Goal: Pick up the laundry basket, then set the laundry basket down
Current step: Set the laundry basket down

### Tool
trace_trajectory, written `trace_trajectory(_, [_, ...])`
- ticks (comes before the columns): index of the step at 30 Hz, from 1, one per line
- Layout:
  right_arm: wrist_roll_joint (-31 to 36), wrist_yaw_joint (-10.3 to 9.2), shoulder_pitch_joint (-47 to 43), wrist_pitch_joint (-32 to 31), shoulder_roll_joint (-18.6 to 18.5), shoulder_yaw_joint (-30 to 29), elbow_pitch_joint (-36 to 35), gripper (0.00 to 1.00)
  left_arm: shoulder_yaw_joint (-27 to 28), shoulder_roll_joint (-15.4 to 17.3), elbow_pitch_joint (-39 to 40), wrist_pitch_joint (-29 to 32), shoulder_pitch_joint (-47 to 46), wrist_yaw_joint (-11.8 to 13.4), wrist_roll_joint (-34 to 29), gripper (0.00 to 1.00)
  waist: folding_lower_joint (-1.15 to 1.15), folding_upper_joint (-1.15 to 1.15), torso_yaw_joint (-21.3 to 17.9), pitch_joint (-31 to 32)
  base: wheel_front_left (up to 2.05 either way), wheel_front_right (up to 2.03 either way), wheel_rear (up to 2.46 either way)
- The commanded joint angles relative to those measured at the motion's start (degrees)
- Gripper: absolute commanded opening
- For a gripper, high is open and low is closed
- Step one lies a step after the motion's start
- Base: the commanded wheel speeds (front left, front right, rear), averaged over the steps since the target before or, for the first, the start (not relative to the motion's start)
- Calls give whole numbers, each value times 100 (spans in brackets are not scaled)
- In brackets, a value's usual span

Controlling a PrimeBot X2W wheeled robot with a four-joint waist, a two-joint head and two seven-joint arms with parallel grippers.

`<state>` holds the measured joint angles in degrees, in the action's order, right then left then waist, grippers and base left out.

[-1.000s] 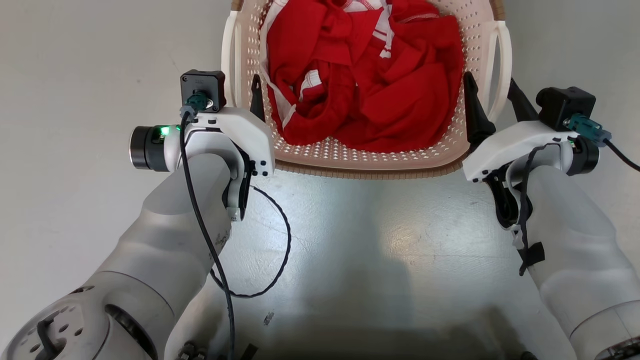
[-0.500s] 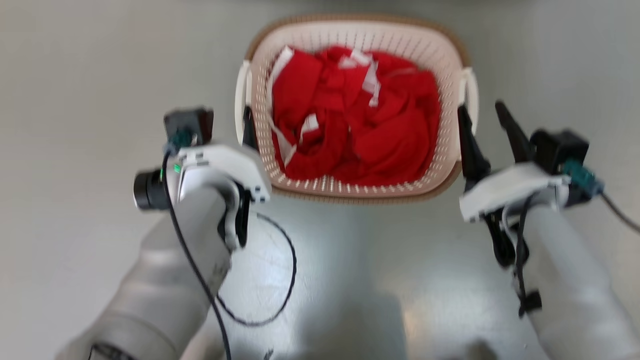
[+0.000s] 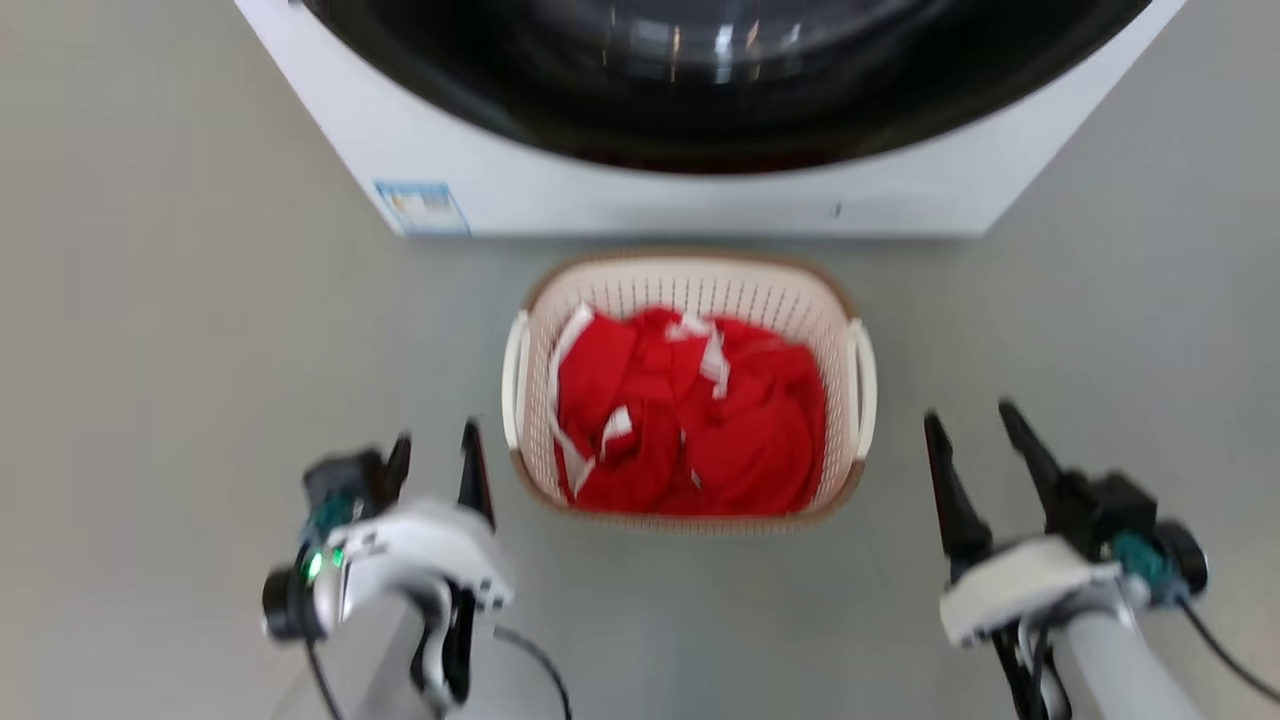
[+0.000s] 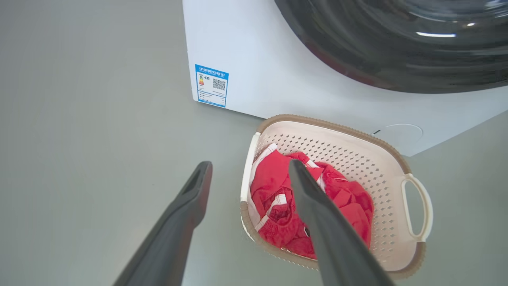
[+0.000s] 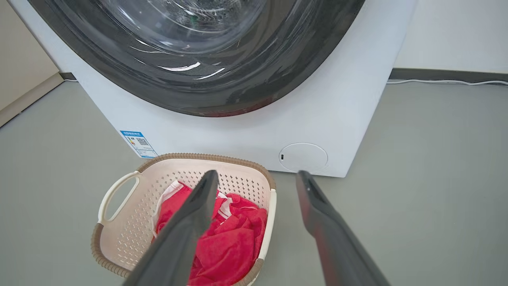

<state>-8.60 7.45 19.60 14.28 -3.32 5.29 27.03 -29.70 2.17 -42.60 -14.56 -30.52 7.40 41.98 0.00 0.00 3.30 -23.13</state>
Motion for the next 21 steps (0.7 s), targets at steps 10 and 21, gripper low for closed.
trace_trajectory(10, [219,3,-1149,72,45,-242,-540,100,1216,86,887,-43,1419,-412,-872,100,0,0,3,1562,0,0,0])
trace_trajectory(21, [413,3,-1885,72,45,-452,-938,100,1990,73,1886,-44,2514,-779,-1553,100,0,0,-147,2249,0,0,0])
